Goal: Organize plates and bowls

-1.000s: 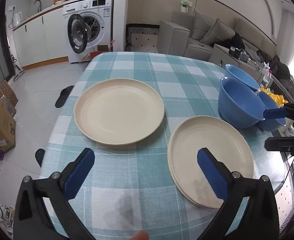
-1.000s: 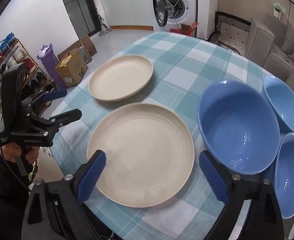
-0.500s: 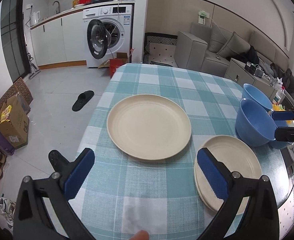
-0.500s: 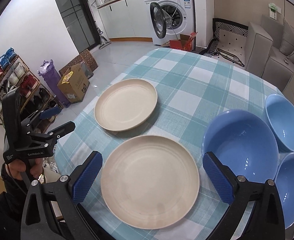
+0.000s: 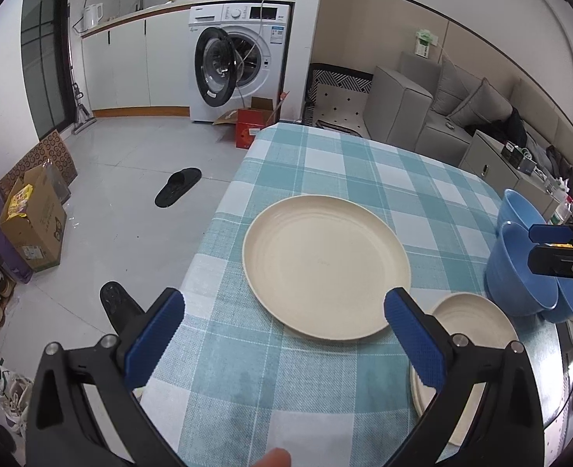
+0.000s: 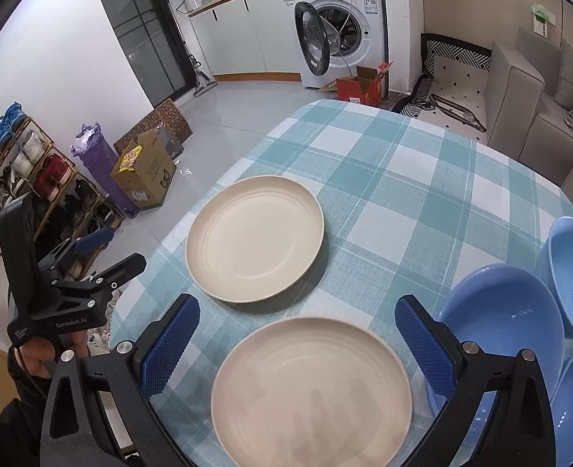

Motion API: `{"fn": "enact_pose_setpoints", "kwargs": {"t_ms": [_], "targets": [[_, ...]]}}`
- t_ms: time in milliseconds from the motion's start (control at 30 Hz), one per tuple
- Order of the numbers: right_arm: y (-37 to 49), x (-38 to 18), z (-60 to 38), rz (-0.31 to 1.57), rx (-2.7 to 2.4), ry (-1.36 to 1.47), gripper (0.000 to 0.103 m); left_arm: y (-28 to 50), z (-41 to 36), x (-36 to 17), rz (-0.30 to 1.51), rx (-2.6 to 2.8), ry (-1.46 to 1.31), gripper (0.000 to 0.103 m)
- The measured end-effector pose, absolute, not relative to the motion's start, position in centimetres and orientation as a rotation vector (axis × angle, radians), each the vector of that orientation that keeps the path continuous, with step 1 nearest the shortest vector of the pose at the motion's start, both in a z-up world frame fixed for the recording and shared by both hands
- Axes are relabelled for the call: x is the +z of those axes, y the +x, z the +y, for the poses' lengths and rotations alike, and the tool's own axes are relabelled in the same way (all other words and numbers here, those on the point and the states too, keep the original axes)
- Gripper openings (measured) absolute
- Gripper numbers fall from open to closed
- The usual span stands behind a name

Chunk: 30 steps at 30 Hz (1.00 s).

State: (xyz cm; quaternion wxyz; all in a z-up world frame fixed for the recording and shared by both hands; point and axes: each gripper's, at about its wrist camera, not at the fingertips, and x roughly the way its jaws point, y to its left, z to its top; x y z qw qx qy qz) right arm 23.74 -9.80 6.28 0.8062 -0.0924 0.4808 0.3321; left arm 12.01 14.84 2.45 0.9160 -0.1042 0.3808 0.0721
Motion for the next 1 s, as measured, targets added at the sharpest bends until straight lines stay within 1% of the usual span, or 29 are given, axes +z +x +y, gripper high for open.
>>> {"fn": "enact_pose_setpoints", "kwargs": {"t_ms": [733, 900, 967, 1000], "targets": [[29.6, -0.5, -4.3, 1.138, 0.656, -0.259, 0.102, 17.7, 17.6, -2.2, 0.891, 0.212, -0.255, 0.103], [30.8, -2.6, -3.2, 1.177, 0.658, -0.260, 0.102, 18.3, 17.7, -3.2, 0.910, 0.200, -0.254, 0.100], [31.2, -3.5, -2.8, 1.195, 0.657, -0.259, 0.102, 18.5, 17.7, -3.5, 0.918, 0.190, -0.253, 0.096], [31.4, -4.0, -2.5, 1.201, 0.660, -0.259, 0.101, 18.6, 17.7, -3.7, 0.923, 0.184, -0.251, 0.095]]}}
